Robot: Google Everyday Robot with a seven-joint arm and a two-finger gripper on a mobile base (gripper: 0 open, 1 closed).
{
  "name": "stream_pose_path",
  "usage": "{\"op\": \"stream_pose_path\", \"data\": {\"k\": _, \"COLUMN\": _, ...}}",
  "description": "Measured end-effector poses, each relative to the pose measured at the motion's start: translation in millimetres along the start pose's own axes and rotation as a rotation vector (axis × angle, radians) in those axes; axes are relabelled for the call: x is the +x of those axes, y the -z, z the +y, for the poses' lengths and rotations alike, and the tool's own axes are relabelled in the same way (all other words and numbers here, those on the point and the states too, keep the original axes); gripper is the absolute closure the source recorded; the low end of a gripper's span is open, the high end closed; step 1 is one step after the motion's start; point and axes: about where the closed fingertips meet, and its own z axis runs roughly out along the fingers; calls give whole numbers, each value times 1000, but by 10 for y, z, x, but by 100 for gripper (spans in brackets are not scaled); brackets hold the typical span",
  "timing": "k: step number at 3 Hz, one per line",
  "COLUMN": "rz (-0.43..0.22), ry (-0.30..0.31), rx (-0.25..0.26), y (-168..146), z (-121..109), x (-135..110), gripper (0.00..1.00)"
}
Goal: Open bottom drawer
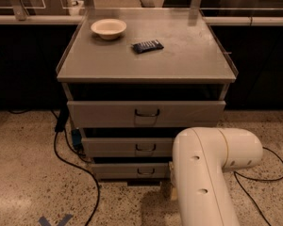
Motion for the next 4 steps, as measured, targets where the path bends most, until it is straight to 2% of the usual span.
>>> {"op": "stream_pose_path", "data": {"k": 1, "rz": -15, "ry": 12, "rx": 39, "y": -11, "z": -167, "x": -17, "gripper": 0}}
{"op": "stream_pose_path", "data": {"k": 4, "rz": -28, "ry": 23, "rx": 16, "y": -195, "z": -225, "x": -162, "gripper": 0}}
